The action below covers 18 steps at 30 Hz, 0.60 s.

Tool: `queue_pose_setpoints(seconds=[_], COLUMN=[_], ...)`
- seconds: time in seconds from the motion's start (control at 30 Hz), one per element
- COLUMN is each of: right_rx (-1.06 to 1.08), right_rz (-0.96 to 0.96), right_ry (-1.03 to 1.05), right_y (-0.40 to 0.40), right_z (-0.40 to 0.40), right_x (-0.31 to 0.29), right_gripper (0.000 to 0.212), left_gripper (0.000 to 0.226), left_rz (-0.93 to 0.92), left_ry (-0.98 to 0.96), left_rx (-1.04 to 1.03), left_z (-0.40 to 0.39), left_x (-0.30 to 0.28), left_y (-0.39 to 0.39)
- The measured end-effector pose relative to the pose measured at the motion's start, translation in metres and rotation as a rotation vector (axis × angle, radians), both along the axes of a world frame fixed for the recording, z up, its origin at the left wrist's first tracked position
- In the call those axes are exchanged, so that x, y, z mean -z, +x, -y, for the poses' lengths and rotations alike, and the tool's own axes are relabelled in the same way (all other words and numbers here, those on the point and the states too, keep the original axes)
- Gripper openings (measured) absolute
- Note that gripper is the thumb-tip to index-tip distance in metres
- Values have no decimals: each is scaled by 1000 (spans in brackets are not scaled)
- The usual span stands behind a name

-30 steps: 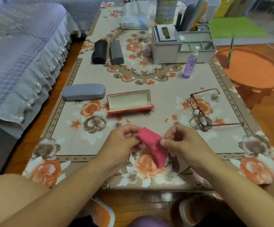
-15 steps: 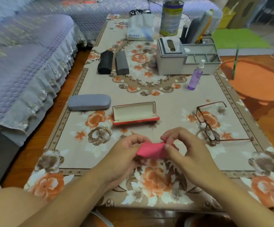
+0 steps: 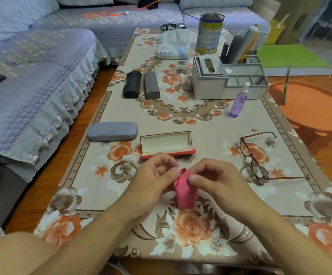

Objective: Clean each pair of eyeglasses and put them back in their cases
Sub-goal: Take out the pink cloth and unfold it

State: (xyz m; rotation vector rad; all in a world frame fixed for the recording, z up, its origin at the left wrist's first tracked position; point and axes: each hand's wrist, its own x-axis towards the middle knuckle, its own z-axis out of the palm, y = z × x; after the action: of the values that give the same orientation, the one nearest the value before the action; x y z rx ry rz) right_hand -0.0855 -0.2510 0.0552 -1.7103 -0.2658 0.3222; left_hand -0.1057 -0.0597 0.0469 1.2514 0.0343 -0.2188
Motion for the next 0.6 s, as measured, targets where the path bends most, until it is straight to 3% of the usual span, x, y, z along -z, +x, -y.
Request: queue_pose_setpoints(seconds=[0.13, 0.33, 0.43, 0.6], right_rx=[156, 128, 150, 257], right_rz=[25, -27, -36, 69], right_ry=[37, 90, 93, 3], right_y=[-2, -3, -2, -2], right_z=[0, 1, 1, 4], right_x=[-3, -1, -2, -3], right_gripper=[12, 9, 13, 18], left_gripper=[10, 16, 12, 24], left_rz=[3, 5, 53, 83], left_ry=[-20, -2, 135, 369], left_rx=[46, 74, 51, 80], left_z=[1, 3, 1, -6], left_x=[3, 1, -2, -3], left_y=[-1, -2, -1, 1])
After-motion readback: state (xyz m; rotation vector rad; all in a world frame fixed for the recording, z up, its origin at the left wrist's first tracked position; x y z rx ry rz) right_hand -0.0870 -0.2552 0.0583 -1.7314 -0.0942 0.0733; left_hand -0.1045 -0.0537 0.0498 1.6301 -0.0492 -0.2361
